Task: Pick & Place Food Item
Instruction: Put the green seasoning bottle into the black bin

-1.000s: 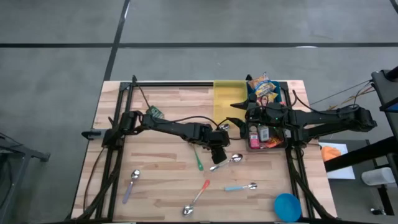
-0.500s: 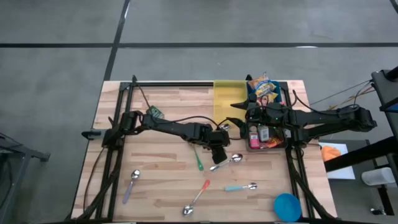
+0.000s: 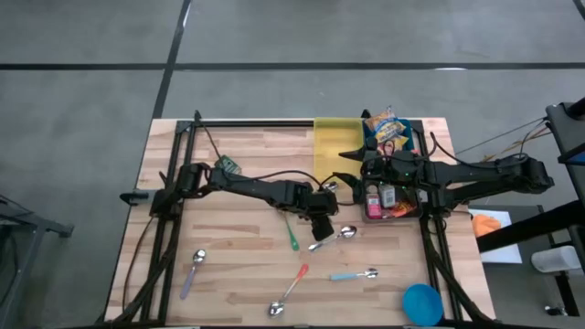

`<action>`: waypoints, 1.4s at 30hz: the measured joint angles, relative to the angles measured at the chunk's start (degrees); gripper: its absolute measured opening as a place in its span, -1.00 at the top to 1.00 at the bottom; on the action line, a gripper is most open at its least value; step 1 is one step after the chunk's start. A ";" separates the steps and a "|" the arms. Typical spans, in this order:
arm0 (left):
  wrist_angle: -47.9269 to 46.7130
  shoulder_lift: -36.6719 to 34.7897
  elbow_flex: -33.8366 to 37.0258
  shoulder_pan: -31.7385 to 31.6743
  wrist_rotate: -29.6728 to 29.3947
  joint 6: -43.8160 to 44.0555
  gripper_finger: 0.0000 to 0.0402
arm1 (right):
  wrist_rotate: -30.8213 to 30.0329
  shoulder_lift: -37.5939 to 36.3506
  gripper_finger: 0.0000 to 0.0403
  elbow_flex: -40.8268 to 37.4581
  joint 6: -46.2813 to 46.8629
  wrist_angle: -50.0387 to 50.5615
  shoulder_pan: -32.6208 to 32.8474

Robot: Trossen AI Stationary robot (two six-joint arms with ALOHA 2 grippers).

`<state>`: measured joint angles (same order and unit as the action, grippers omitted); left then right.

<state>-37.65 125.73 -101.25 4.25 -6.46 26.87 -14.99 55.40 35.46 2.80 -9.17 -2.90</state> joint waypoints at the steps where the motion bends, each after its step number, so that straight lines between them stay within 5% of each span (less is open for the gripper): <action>1: 0.16 0.00 0.00 0.01 -0.07 0.00 -0.11 | 0.01 0.00 -0.45 0.00 0.00 -0.02 0.00; 20: 1.44 -0.33 -0.07 0.00 0.07 -0.94 -0.43 | 0.03 0.00 -0.45 0.00 0.00 -0.03 0.02; 30: 1.48 -1.49 -0.07 0.02 -0.15 -2.78 -0.44 | 0.01 0.00 -0.45 0.00 0.00 -0.04 0.02; 42: -0.74 -8.57 0.79 0.96 -8.45 -7.23 -0.44 | 0.03 -0.02 -0.45 0.00 0.03 -0.05 0.02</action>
<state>-38.39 117.16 -100.47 5.21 -14.92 19.64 -14.96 55.37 35.46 2.83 -9.22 -2.87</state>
